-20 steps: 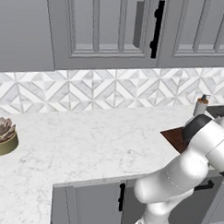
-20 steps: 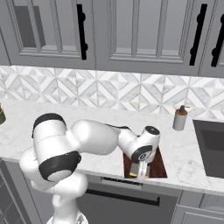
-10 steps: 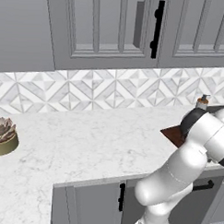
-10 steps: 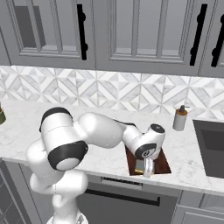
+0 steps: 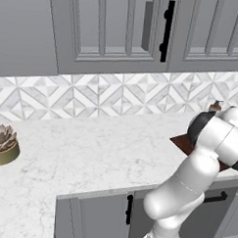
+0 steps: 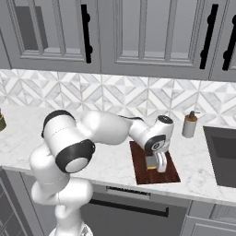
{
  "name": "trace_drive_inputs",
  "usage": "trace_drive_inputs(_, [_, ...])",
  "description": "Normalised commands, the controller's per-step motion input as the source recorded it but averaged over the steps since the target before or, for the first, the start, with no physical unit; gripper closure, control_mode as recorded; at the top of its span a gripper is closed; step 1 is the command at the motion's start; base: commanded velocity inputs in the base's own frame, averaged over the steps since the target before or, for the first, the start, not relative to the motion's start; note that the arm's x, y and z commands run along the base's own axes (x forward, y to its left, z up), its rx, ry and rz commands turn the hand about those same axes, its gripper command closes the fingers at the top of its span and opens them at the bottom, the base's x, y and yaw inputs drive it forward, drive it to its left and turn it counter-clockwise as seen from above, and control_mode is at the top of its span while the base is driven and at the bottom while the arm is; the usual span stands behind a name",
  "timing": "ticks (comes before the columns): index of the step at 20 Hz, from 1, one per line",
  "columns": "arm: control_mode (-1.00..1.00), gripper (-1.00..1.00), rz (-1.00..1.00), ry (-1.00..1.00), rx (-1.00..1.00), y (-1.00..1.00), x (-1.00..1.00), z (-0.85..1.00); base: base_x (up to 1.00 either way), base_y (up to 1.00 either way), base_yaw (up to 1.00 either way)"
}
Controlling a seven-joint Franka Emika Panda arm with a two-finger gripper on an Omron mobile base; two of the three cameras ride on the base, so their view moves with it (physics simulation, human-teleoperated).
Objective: Pick up the sponge from the counter and clean the cutting board by briefly scrubbing or pressing down on the cutting board. Once finished, release the sponge.
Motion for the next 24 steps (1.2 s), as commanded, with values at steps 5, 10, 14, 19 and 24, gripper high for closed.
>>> trace_drive_inputs(5, [-1.0, 1.0, 0.17, 0.0, -0.07, 0.26, 0.76, 0.02, 0.0, 0.0, 0.0])
trace_drive_inputs(10, [-1.0, 1.0, 0.01, -0.02, 0.04, 0.13, 0.44, -0.3, 0.0, 0.0, 0.0])
trace_drive_inputs(14, [-1.0, 1.0, 0.0, -0.01, 0.09, 0.0, 0.51, -0.31, 0.0, 0.0, 0.0])
trace_drive_inputs(19, [-1.0, 1.0, 0.06, 0.0, 0.05, 0.0, 0.64, -0.08, 0.0, 0.0, 0.0])
trace_drive_inputs(24, [-1.0, 1.0, 0.11, 0.0, 0.0, 0.0, 0.71, 0.0, 0.0, 0.0, 0.0])
